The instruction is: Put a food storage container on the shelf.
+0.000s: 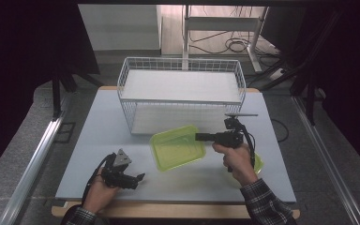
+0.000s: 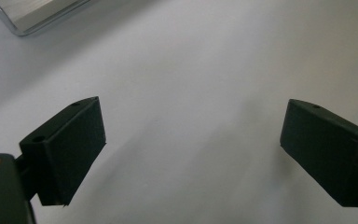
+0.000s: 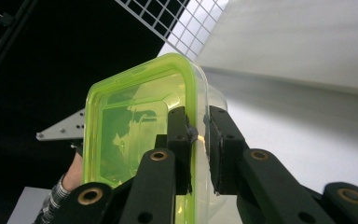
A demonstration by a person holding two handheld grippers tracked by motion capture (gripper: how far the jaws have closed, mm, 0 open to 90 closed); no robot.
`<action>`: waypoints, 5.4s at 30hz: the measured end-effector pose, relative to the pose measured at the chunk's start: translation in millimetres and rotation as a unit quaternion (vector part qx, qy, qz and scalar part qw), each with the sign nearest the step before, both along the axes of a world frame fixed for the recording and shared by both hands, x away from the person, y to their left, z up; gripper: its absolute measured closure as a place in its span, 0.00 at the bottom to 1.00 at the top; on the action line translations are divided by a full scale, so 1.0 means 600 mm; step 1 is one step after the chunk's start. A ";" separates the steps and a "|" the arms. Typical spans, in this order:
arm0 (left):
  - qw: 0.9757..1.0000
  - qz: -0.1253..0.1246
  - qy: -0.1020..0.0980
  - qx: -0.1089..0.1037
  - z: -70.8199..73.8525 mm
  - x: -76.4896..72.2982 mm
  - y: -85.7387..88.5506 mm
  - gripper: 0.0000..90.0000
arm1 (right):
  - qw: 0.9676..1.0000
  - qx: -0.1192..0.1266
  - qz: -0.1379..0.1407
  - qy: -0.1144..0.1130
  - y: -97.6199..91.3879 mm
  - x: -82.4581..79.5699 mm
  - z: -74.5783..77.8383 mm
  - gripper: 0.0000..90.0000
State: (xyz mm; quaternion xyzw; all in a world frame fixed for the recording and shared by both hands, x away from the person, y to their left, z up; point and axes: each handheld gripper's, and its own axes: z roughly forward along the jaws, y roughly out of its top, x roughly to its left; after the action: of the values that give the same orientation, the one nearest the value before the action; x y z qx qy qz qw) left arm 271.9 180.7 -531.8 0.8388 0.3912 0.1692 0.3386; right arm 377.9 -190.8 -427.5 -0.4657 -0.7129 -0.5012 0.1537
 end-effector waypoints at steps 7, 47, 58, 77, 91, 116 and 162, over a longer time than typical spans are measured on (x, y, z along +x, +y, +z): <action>1.000 -0.001 0.001 -0.001 -0.001 0.000 0.000 0.07 | 1.000 0.006 -0.005 -0.013 -0.003 0.008 0.030 0.89; 1.000 -0.009 0.005 -0.002 -0.002 0.000 -0.002 0.07 | 0.996 0.033 -0.060 -0.060 -0.016 0.081 0.171 0.89; 1.000 -0.011 0.007 0.003 -0.003 0.000 -0.005 0.07 | 0.992 0.029 -0.091 -0.078 -0.014 0.107 0.197 0.89; 1.000 -0.016 0.009 0.012 -0.005 0.000 -0.008 0.07 | 0.985 -0.005 -0.148 -0.094 0.020 0.164 0.203 0.88; 1.000 -0.020 0.011 0.013 -0.007 0.000 -0.010 0.07 | 0.979 -0.023 -0.174 -0.102 0.034 0.183 0.200 0.88; 0.999 -0.024 0.012 0.025 -0.010 0.000 -0.014 0.08 | 0.971 -0.098 -0.186 -0.116 0.044 0.207 0.178 0.72; 0.999 -0.030 0.011 0.004 -0.007 0.000 -0.012 0.07 | 0.963 -0.134 -0.060 -0.225 0.016 0.087 0.169 0.16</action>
State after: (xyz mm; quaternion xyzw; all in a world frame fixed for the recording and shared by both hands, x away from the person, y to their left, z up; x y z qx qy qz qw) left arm 271.9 173.7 -535.8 0.8530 0.3693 0.1513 0.3362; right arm 430.0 -181.3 -326.1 -0.3994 -0.7604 -0.5012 -0.1053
